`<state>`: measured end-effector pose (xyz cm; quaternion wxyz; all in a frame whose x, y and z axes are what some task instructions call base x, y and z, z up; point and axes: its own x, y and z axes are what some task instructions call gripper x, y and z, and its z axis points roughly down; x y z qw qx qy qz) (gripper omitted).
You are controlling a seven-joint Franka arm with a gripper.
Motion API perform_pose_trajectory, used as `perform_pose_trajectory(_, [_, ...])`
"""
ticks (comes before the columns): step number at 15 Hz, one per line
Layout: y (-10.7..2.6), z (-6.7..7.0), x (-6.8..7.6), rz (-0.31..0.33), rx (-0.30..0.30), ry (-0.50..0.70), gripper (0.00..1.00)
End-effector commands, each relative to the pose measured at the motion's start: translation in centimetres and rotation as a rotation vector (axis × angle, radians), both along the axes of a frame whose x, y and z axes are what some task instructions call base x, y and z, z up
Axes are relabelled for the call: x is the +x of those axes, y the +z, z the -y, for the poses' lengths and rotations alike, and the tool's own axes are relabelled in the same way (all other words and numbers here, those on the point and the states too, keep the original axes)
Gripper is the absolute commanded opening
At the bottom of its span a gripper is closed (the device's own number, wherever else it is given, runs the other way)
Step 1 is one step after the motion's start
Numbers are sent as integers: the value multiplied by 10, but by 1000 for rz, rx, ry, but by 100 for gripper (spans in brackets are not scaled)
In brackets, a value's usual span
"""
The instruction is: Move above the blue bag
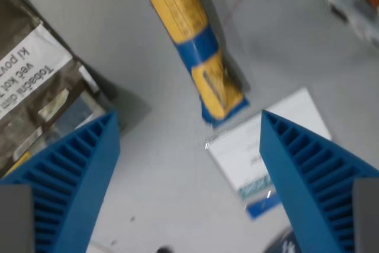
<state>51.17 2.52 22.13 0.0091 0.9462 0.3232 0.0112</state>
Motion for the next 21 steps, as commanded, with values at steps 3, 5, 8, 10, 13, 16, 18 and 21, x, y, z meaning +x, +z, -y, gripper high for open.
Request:
perform_pose_trajectory(3, [-17, -10, 22, -18, 24, 321, 100])
perform_pose_trajectory(5, [-25, -13, 27, -13, 25, 346, 100])
perform_pose_trajectory(8, [-35, -16, 32, 1, 24, 371, 100])
perform_pose_trajectory(10, [-41, -18, 35, 6, 23, 375, 100])
perform_pose_trajectory(13, [-47, -20, 38, 8, 22, 377, 100])
perform_pose_trajectory(16, [-52, -22, 41, 3, 21, 363, 100])
perform_pose_trajectory(18, [-55, -22, 43, -3, 20, 354, 100])
perform_pose_trajectory(21, [-57, -23, 45, -8, 20, 333, 100])
